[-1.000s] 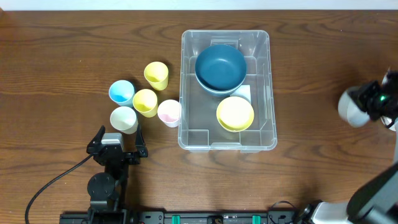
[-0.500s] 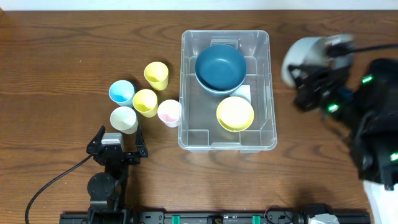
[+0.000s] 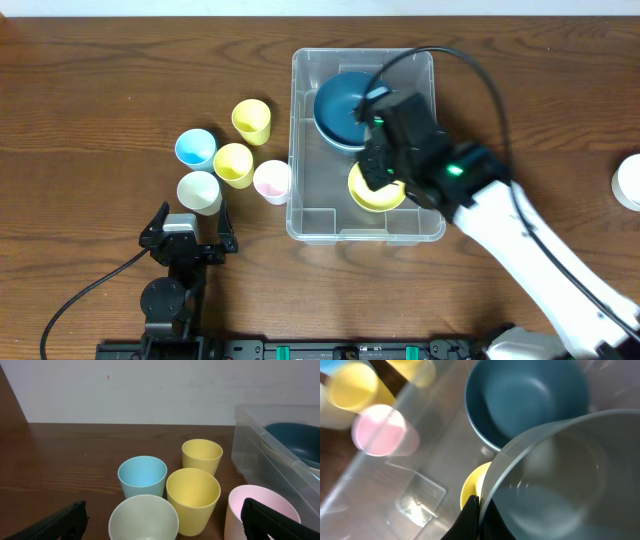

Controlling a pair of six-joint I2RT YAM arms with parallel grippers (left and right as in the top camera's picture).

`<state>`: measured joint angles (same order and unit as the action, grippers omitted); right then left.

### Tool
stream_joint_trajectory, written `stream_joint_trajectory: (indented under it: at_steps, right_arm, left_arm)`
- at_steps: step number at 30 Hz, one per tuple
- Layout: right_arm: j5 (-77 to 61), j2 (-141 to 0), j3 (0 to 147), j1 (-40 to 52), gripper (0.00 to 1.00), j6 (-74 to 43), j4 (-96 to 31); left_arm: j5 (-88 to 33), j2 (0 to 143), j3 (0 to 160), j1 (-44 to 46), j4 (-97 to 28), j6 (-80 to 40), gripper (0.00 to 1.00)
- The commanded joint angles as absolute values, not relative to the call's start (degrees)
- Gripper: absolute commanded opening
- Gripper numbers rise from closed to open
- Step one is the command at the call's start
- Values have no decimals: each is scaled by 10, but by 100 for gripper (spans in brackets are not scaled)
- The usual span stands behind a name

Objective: Pack container
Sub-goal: 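Carry the white bowl and set it into the yellow bowl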

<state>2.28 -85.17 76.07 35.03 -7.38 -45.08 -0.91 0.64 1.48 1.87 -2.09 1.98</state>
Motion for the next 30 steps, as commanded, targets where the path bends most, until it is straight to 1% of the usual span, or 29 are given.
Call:
stream_joint_trajectory:
  at_steps: [1, 7, 14, 24, 26, 30]
  right_arm:
    - [47, -894, 760, 362, 1, -81, -448]
    - [42, -947, 760, 363, 1, -112, -464]
    - [3, -970, 760, 369, 2, -113, -472]
    - [4, -1014, 759, 369, 3, -118, -473]
    - [4, -1020, 759, 369, 7, -118, -473]
    - [4, -1020, 759, 368, 20, -118, -473]
  left_arm:
    - [-9, 6, 2, 17, -40, 28, 98]
    - [-9, 6, 2, 17, -40, 28, 98]
    - [-9, 6, 2, 17, -40, 28, 98]
    - [-9, 6, 2, 17, -40, 28, 98]
    - [-9, 6, 2, 17, -40, 28, 98]
    - [-9, 6, 2, 17, -40, 28, 98]
